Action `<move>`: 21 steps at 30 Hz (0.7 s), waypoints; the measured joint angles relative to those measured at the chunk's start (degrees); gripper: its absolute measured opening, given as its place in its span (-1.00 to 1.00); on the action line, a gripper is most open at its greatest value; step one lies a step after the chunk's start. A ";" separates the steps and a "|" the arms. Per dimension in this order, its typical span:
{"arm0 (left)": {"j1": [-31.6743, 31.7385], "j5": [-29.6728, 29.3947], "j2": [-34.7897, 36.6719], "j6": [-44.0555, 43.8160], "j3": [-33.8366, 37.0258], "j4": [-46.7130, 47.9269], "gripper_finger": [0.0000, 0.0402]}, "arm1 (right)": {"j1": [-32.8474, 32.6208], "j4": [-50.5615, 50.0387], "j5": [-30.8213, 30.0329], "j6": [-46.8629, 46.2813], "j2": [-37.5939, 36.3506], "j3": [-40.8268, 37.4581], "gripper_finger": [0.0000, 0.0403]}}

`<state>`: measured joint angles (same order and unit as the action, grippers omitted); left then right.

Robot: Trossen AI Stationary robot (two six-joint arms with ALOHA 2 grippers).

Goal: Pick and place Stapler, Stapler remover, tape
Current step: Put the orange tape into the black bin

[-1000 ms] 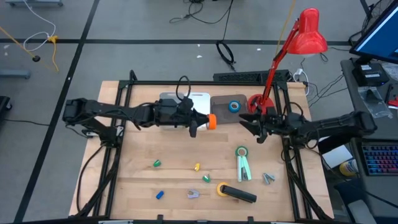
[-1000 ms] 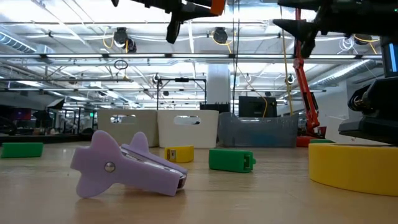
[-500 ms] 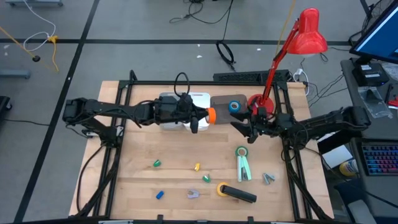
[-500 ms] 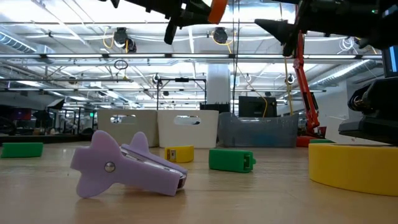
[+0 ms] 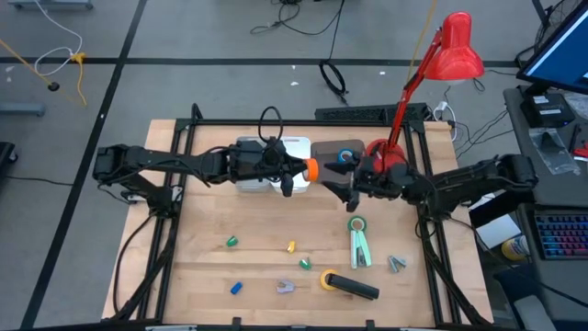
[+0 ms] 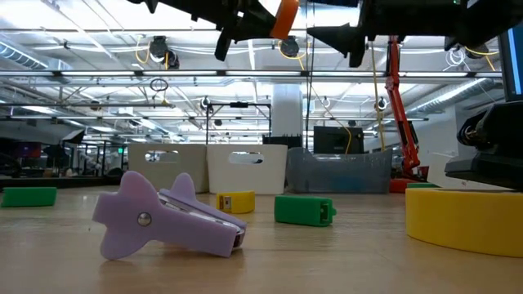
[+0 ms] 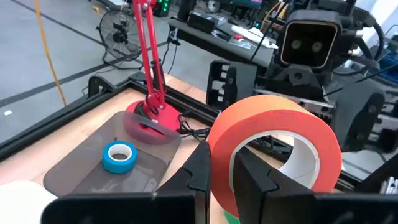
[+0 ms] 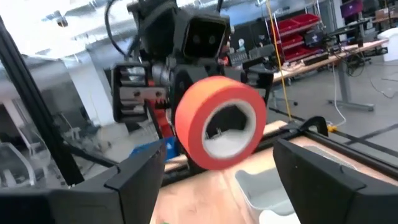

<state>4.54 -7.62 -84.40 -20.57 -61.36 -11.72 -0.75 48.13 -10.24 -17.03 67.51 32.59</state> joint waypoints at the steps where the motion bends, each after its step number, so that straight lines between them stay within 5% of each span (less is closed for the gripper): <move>1: 0.00 -0.02 0.00 0.32 0.00 -0.06 -0.82 | 0.00 -0.50 0.05 0.17 0.00 0.46 0.47; 21: 0.44 -0.21 -5.99 -0.01 0.02 -5.49 -0.82 | 1.99 -0.26 2.06 -5.58 1.92 1.84 0.44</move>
<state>4.97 -7.83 -90.39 -20.59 -61.34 -17.21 1.23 47.87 -8.17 -22.62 69.43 34.44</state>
